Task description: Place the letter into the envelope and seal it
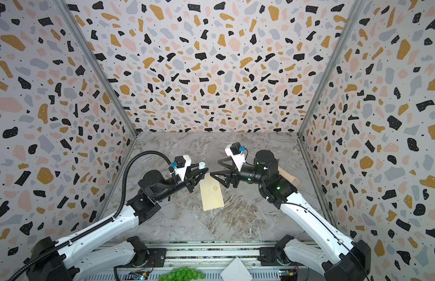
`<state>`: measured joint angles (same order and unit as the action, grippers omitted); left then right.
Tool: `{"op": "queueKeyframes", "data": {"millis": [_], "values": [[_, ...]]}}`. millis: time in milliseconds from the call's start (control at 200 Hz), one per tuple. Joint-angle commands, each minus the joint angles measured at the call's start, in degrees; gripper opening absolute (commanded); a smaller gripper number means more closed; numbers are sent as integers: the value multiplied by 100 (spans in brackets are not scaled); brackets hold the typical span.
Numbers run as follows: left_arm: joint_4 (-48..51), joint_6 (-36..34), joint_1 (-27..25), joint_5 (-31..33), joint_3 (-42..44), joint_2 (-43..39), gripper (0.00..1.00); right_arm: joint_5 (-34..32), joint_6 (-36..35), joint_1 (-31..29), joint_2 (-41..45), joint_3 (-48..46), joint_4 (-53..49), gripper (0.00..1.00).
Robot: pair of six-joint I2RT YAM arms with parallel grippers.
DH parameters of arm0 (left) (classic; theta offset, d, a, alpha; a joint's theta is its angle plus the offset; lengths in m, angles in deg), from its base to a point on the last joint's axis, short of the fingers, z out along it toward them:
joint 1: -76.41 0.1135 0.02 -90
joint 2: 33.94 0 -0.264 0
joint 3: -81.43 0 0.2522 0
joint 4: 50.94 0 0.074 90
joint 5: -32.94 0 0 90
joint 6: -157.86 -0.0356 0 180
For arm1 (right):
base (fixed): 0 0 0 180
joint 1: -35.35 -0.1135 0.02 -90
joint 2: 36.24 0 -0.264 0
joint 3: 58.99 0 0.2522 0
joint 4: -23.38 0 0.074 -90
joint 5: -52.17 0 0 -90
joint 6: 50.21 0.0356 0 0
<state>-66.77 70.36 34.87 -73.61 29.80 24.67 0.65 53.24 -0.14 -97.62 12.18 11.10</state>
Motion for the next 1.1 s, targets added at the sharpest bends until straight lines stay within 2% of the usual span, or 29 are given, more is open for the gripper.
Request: {"op": "queueKeyframes", "data": {"millis": [0,125,310,511,601,701,836,1091], "values": [[-131,-842,-179,372,141,-117,0,-403,-3,-94,-57,403,-443,76],[-10,-1337,-383,723,164,-113,0,-832,33,-341,-242,644,-715,76],[137,-1543,-496,840,78,-51,0,-1356,-45,-708,-629,999,-1171,71],[170,-1569,-548,897,68,-16,0,-1541,-115,-957,-855,1122,-1309,58],[216,-1551,-557,953,37,-16,0,-1607,-133,-1012,-916,1140,-1359,46],[234,-1529,-555,963,13,-16,0,-1593,-135,-1031,-972,1167,-1385,40],[243,-1500,-557,995,0,11,0,-1416,-135,-1048,-1075,1216,-1428,25],[286,-1407,-557,1033,-61,88,0,-1309,-102,-1048,-1156,1230,-1439,16]]}}
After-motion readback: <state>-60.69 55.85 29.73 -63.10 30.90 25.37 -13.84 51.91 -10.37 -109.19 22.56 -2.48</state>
